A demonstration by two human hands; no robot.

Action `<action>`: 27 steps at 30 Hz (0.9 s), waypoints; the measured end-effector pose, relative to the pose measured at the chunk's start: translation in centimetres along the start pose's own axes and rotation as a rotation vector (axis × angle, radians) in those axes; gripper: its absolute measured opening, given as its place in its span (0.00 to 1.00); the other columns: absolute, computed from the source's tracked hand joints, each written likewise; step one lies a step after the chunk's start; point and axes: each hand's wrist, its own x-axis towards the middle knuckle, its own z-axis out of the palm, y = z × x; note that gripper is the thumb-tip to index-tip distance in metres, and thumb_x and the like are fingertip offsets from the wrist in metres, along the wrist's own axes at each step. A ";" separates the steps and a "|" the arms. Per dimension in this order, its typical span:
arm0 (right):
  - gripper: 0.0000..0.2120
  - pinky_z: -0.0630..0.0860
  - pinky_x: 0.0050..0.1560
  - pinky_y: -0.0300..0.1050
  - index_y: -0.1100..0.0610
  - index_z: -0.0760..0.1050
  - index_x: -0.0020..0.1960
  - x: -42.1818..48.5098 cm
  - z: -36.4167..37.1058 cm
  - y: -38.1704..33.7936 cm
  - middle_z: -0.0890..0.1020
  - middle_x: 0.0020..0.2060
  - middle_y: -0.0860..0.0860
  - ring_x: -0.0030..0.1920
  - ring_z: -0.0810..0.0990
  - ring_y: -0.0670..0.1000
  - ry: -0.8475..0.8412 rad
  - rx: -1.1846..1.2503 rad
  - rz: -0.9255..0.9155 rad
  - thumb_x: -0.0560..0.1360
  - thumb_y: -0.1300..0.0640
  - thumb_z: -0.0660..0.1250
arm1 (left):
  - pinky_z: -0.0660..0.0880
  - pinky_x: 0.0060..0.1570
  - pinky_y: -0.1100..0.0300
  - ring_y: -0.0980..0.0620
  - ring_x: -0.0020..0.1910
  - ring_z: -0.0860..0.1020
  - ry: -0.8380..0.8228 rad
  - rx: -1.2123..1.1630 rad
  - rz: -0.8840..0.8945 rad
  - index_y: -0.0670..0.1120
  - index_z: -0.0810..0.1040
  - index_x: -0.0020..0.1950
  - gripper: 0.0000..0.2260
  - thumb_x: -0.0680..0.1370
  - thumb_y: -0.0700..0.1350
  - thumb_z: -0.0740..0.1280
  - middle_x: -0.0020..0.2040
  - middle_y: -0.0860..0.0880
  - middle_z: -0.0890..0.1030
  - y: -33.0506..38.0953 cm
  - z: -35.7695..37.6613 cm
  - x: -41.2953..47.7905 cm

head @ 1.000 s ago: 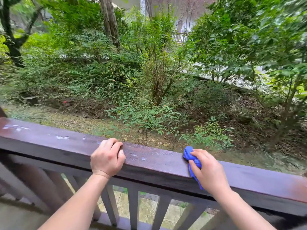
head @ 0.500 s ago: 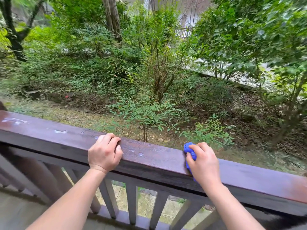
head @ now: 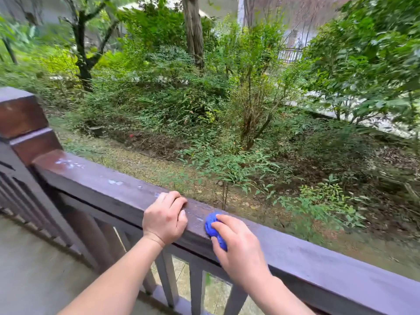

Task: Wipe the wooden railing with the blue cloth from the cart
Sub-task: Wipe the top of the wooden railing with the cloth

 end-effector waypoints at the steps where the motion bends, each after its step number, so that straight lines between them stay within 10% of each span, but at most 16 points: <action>1: 0.14 0.78 0.55 0.43 0.54 0.79 0.54 -0.2 0.3 0.2 0.82 0.57 0.50 0.55 0.80 0.52 -0.016 0.002 -0.038 0.69 0.55 0.73 | 0.74 0.36 0.55 0.47 0.45 0.78 0.008 0.000 -0.001 0.49 0.82 0.49 0.13 0.73 0.49 0.59 0.49 0.51 0.81 0.0 0.0 0.0; 13: 0.17 0.78 0.50 0.44 0.55 0.82 0.51 3.7 3.7 -1.3 0.84 0.52 0.51 0.49 0.82 0.54 0.049 -0.060 0.241 0.63 0.62 0.78 | 0.75 0.41 0.52 0.47 0.44 0.76 -0.058 -0.169 -0.008 0.49 0.78 0.45 0.06 0.74 0.49 0.64 0.45 0.51 0.78 -1.0 0.0 0.0; 19: 0.15 0.76 0.53 0.46 0.59 0.82 0.49 5.2 5.1 -3.3 0.84 0.51 0.55 0.49 0.82 0.58 0.187 -0.157 0.454 0.64 0.66 0.76 | 0.68 0.68 0.47 0.45 0.49 0.75 -0.046 -0.316 0.220 0.46 0.79 0.47 0.07 0.76 0.48 0.65 0.47 0.48 0.77 -4.5 -1.8 0.3; 27: 0.13 0.76 0.54 0.50 0.59 0.81 0.51 5.2 5.1 -4.4 0.83 0.53 0.54 0.53 0.81 0.57 0.208 -0.190 0.535 0.67 0.65 0.75 | 0.70 0.51 0.48 0.41 0.48 0.76 0.129 -0.173 0.226 0.46 0.77 0.45 0.09 0.78 0.48 0.60 0.48 0.46 0.75 -16.2 -0.5 -0.1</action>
